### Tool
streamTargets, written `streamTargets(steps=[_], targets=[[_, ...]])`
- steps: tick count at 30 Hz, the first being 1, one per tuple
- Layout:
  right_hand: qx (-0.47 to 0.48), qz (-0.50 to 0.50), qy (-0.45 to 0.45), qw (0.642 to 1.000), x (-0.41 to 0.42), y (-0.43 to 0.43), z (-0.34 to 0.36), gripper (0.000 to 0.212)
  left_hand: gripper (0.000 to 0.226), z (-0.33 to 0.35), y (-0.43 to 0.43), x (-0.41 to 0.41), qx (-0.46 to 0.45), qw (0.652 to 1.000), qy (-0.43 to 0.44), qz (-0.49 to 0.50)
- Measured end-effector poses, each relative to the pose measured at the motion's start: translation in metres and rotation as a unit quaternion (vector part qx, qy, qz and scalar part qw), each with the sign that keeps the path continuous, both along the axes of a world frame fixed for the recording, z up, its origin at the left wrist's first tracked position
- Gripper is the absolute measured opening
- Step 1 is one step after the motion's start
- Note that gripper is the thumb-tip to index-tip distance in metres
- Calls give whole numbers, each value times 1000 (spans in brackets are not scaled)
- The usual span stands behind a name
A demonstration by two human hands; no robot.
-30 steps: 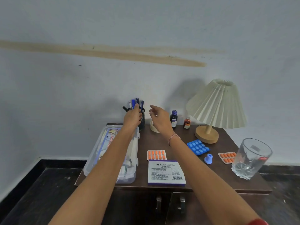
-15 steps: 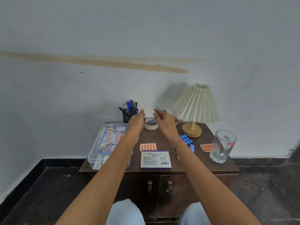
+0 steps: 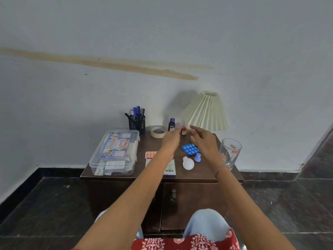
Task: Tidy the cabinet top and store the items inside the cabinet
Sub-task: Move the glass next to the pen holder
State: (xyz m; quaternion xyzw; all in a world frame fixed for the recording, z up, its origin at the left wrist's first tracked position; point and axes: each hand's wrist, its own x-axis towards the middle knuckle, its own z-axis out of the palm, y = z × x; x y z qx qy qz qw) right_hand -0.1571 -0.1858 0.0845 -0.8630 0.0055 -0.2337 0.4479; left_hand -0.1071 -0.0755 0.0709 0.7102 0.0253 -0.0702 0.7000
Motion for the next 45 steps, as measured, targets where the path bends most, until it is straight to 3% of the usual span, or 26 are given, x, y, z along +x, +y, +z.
streamTargets(steps=[2,14,18,20,24,28,37,41,45], targets=[[-4,-11,-7,1000,-6,-12,-1,32,53,3,-14,-5,14,1000,3,-8],[44,-107,-59,991,-20,-108,-9,27,51,-2,-97,-27,44,997,33,-50],[-15,-157,-59,986,-17,-136,-18,28,40,-4,-118,-30,49,997,11,-53],[-75,-188,-36,979,-13,-147,-23,30,29,-3,-127,-32,83,994,-17,-68],[-143,-215,65,964,-4,-161,-31,36,38,-2,-142,-36,164,979,-81,-89],[-110,-188,110,970,3,-166,-35,37,38,-3,-153,-28,246,956,-122,-97],[-23,-129,181,975,9,-176,-26,27,28,-13,-155,-20,246,959,-131,-51],[-75,-125,206,968,5,-175,-16,21,44,-11,-154,-25,257,959,-119,-24],[-122,-132,212,961,-1,-165,-11,21,29,-12,-147,-26,271,960,-70,-24]])
